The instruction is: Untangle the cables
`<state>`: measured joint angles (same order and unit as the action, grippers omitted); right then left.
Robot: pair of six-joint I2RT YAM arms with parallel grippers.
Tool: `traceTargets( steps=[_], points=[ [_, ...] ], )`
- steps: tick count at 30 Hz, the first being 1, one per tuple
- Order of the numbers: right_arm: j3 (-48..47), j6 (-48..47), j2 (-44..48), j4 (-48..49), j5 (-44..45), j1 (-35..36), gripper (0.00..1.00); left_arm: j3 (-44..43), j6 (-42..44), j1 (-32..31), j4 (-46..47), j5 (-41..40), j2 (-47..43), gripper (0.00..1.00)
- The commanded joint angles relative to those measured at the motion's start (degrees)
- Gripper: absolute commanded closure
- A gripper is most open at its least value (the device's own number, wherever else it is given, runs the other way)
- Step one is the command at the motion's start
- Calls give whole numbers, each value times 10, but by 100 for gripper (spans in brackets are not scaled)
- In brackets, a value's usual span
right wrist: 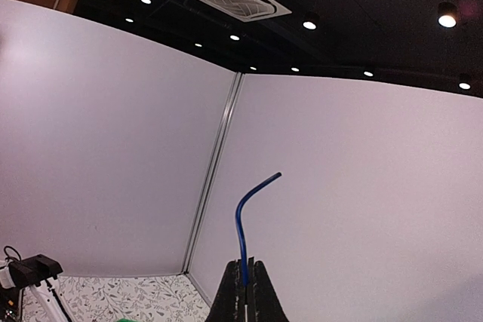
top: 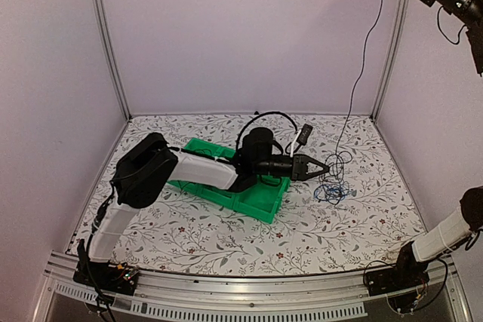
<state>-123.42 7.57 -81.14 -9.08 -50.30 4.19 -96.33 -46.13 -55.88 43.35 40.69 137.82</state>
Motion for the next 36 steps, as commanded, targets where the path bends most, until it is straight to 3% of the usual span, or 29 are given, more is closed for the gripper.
traceTargets(
  steps=[1, 6, 12, 20, 27, 31, 36],
  points=[
    [-77, 0, -20, 13, 42, -9, 100, 67, 34, -1, -33, -34, -39, 100],
    [-165, -27, -50, 23, 90, -18, 100, 125, 42, 2, -54, -41, -53, 100],
    [-199, -48, -58, 47, 144, -20, 100, 118, 65, 3, -81, -34, -46, 100],
    [-206, -63, -43, 85, 209, -20, 100, 88, 78, 14, -114, -43, -41, 100],
    [-208, -103, -25, 115, 241, -20, 100, -9, 94, 14, -240, -47, 27, 100],
    [-208, -117, -14, 121, 254, -20, 100, -41, 101, 19, -284, -93, 34, 100],
    [-151, -131, 7, 99, 239, -20, 100, -52, 94, 36, -228, -121, -22, 100]
  ],
)
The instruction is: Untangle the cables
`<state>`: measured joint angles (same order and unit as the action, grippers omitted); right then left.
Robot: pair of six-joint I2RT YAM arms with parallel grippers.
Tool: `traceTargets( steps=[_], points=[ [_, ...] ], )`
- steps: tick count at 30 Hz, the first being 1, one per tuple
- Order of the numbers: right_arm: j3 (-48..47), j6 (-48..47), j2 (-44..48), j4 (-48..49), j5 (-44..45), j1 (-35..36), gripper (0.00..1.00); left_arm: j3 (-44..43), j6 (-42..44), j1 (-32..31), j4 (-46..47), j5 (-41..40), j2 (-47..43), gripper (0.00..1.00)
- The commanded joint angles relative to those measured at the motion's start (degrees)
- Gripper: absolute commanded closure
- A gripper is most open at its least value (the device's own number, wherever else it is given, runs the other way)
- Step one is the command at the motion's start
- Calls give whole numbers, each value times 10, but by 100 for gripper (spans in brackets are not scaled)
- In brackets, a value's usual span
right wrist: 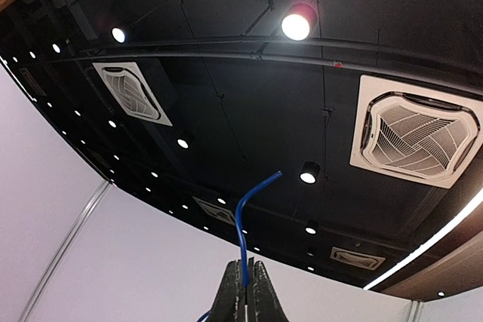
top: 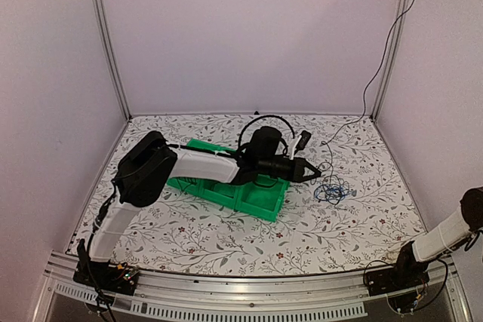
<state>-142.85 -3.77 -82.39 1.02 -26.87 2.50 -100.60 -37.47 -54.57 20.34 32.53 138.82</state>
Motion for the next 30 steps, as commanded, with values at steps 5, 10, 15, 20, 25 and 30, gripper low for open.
traceTargets(
  steps=[5, 10, 15, 20, 25, 30],
  points=[
    [198, -8, 71, -9, -35, -3, 100, -9, 8, 48, 44, -95, -135, 100],
    [323, 18, 92, -28, -90, -3, 100, 44, 25, 78, 35, -142, -238, 100],
    [387, 35, 74, -52, -146, 14, 100, 105, 38, 104, -12, -185, -325, 100],
    [449, 0, 39, -83, -146, 96, 100, 169, 39, 117, -77, -255, -394, 100],
    [489, -44, -2, -97, -145, 179, 100, 231, 42, 119, -99, -311, -459, 100],
    [504, -67, -65, -102, -162, 243, 100, 267, 33, 119, -136, -356, -514, 100]
  ],
)
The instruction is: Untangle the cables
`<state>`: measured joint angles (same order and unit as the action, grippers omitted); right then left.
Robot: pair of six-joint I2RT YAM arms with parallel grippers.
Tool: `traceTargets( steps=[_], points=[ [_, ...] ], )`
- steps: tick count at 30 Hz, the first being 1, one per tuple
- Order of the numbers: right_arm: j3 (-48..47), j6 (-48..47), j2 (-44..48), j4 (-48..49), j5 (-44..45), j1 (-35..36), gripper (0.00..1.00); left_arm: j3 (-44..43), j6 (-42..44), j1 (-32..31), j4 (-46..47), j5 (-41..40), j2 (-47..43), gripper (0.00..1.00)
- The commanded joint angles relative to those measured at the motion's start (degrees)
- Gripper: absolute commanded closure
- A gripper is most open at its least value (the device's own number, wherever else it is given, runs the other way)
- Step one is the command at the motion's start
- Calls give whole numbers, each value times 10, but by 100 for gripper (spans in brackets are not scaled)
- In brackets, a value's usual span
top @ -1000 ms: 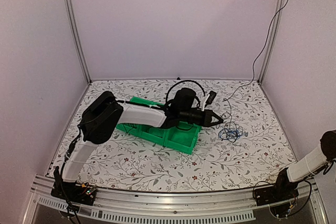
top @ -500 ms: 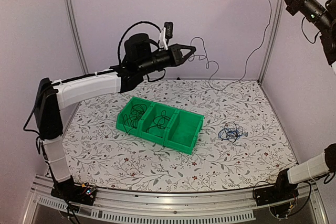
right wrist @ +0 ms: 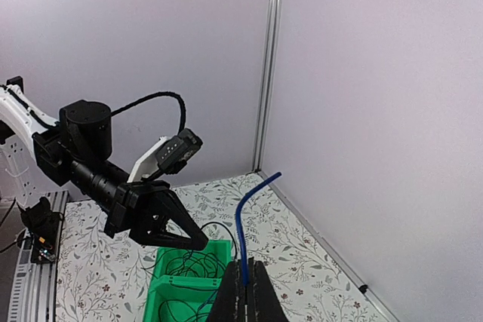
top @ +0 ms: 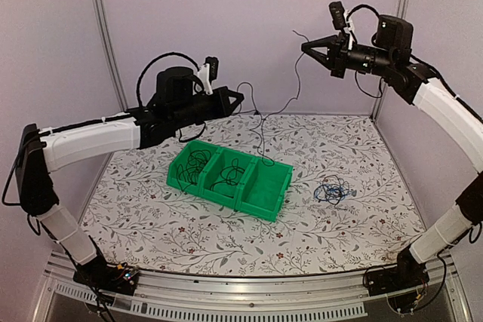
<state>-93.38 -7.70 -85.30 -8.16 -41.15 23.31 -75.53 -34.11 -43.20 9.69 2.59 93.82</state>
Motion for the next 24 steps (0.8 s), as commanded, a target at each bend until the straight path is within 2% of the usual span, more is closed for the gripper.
traceTargets(
  steps=[1, 9, 15, 24],
  points=[
    [10, -28, -57, -10, -24, 45, 100, 26, -7, 5, -38, -65, -73, 100],
    [1, -21, -169, 6, -31, 109, 100, 93, -46, 4, -71, -110, -135, 100],
    [-17, -28, -252, 0, -30, 125, 100, 144, -59, 4, -55, -116, -137, 100],
    [-8, -69, -341, -24, -16, 143, 100, 107, -74, -4, -26, -107, -92, 100]
  ],
)
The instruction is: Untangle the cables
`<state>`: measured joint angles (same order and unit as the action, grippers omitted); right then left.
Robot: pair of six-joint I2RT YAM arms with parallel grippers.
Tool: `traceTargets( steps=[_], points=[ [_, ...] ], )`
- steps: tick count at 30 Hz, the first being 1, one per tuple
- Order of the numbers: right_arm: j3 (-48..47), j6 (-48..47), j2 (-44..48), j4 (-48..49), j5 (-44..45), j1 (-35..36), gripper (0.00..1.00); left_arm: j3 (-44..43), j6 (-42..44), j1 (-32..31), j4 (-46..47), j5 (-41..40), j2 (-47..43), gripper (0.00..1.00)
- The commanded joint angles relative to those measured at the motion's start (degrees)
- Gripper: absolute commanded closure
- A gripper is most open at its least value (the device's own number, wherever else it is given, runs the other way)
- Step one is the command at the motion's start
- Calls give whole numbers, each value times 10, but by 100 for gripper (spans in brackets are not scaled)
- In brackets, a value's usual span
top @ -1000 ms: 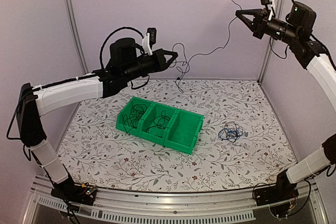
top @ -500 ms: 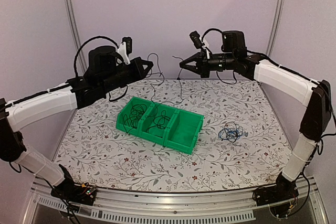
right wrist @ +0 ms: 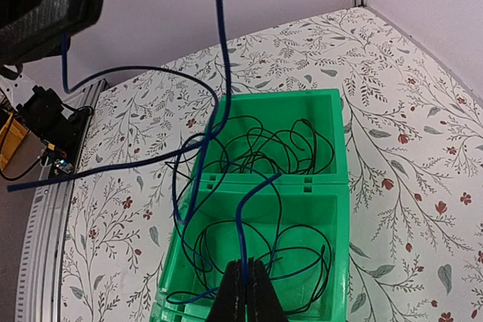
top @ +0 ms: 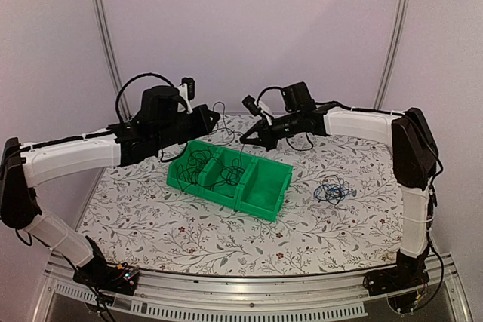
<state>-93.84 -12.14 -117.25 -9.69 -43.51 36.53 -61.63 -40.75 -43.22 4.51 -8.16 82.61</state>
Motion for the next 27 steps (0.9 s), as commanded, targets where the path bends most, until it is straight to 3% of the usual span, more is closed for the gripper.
traceTargets(
  steps=[1, 9, 12, 21, 27],
  points=[
    [-3, -28, -29, -9, 10, 12, 100, -41, -4, -7, 31, 0, 26, 100],
    [-23, -44, -70, -25, 20, 23, 100, -136, 102, -44, 102, -15, 58, 100],
    [-29, -50, -80, -27, 24, 26, 100, -148, 103, -48, 89, -18, 71, 100],
    [-34, -68, -108, -36, 58, 26, 100, 46, 31, -50, 182, -75, 35, 100],
    [-49, -90, -115, -67, 78, 26, 84, 97, -15, -53, 180, -106, 44, 100]
  ],
)
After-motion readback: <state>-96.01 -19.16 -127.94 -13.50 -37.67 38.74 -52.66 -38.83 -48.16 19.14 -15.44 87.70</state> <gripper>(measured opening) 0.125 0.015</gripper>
